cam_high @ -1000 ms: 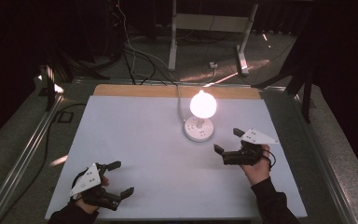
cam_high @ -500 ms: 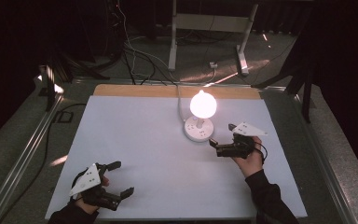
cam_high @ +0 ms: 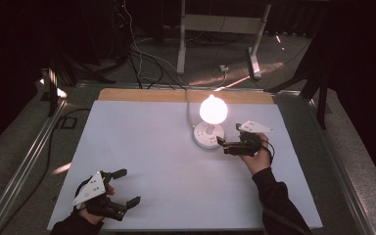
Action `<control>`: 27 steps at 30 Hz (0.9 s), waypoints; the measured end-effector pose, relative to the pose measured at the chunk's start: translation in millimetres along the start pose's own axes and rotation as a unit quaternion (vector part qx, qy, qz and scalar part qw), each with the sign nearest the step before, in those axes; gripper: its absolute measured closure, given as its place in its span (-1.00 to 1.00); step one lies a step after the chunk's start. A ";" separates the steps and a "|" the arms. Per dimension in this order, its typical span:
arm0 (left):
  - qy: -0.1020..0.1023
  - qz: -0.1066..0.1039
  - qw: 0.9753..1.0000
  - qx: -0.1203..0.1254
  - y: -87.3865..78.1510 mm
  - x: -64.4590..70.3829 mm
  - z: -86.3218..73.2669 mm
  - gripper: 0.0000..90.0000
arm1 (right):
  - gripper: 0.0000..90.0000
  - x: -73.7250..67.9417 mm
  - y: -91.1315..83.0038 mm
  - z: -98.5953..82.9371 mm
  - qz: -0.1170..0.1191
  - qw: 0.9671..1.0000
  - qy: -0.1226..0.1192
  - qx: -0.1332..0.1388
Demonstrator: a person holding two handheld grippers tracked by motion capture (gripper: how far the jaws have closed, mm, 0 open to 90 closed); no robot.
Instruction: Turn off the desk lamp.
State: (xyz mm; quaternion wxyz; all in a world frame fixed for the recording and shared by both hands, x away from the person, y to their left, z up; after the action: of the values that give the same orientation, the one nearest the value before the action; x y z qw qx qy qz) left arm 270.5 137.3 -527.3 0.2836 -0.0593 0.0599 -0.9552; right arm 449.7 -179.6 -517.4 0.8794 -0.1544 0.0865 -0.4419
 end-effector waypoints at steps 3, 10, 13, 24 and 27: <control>0.000 0.000 1.000 0.000 0.0 0.0 0.0 -0.99 | -0.81 4.3 8.8 -4.6 -0.004 1.000 0.002 -0.011; 0.000 0.000 1.000 0.000 -0.1 -0.2 -0.1 -0.99 | -0.52 10.3 17.2 -6.0 -0.007 1.000 0.018 -0.014; -0.001 0.000 1.000 0.001 -0.1 -0.2 0.0 -0.99 | -0.42 11.5 21.7 -6.8 -0.010 0.999 0.024 -0.025; -0.001 -0.001 1.000 0.003 -0.5 -0.1 0.4 -0.99 | 0.45 19.1 34.7 -15.1 -0.027 0.998 0.031 -0.052; -0.001 0.000 1.000 0.003 -0.4 -0.2 0.3 -0.99 | 0.69 21.6 36.0 -17.6 -0.036 0.997 0.030 -0.059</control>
State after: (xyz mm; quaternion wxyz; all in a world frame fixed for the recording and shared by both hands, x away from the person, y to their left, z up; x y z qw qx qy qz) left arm 270.5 137.8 -527.0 0.2836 -0.0596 0.0570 -0.9554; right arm 484.4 -180.2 -546.8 0.8495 -0.1954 0.1328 -0.4717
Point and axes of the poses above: each handheld gripper's, and its own axes: y roughly forward along the jaws, z roughly out of its top, x roughly to its right, the point moved 10 cm from there along y, roughly forward along the jaws, and after that the axes turned 6 degrees about x, right-handed, at the moved point
